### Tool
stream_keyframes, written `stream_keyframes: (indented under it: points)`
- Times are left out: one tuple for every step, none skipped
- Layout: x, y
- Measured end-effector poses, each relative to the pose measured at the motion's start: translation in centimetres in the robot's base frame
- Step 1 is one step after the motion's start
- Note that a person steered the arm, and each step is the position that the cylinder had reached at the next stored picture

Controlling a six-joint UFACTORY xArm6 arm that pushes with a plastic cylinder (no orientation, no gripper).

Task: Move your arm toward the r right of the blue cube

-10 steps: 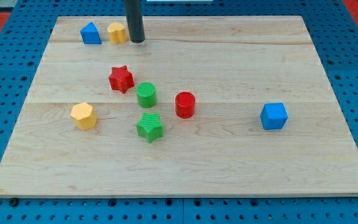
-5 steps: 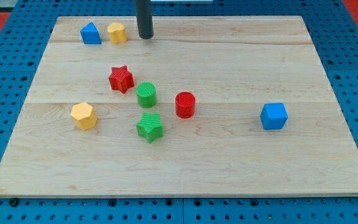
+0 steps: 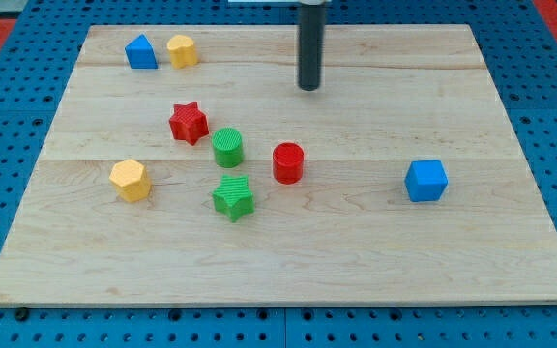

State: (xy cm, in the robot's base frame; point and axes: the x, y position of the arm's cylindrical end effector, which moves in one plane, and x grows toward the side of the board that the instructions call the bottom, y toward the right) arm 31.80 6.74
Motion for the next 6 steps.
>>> stream_keyframes:
  points:
    - [2.6, 7.6]
    - [7.8, 13.2]
    - [11.3, 20.2]
    - [15.8, 20.2]
    - [18.6, 15.4]
    - [18.2, 12.9]
